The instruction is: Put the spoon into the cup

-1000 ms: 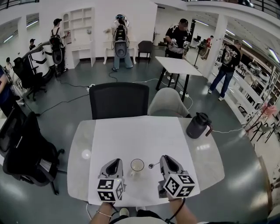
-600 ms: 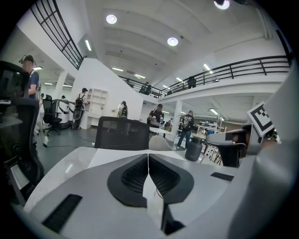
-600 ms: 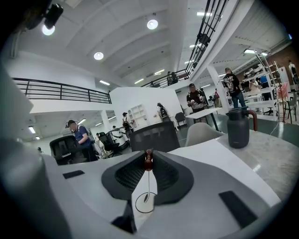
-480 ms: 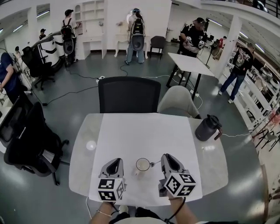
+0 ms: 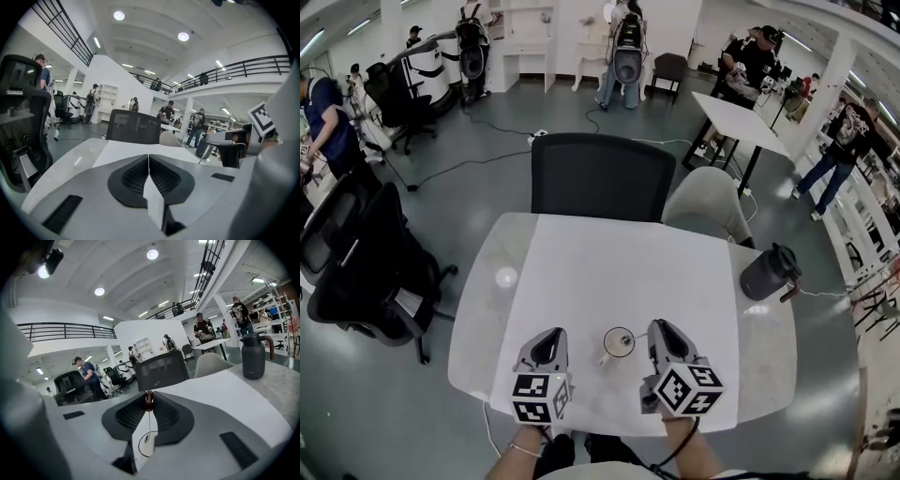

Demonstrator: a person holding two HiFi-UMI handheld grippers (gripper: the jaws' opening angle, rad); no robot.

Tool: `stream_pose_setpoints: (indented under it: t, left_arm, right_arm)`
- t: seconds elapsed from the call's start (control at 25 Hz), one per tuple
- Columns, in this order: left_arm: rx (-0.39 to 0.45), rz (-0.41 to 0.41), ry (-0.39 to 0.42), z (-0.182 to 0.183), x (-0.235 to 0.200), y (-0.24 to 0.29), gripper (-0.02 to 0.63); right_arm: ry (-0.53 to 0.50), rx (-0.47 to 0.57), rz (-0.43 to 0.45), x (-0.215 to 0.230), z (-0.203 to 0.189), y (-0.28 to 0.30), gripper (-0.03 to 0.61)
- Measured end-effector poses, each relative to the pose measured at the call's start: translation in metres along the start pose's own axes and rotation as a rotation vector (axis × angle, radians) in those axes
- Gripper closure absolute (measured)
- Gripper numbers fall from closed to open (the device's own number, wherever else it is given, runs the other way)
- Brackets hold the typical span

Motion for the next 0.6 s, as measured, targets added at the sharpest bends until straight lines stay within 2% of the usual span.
stream_pose_setpoints:
  t: [0.6]
  left_arm:
    - [-0.092,0.032,-0.065,-0.042,-0.013,0.010,0.592]
  right_arm:
    - [0.016,-0.116,-0.009,0.012,-0.043,0.029,0.511]
Point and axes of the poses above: the fingertips, and each gripper's own axes: y forward along the fingers, x to its right, z out of its top, the point moved 3 cm from there along -y, backward along the fingers, and after that the axes turned 7 degrees about y, right-handed, at the moved point
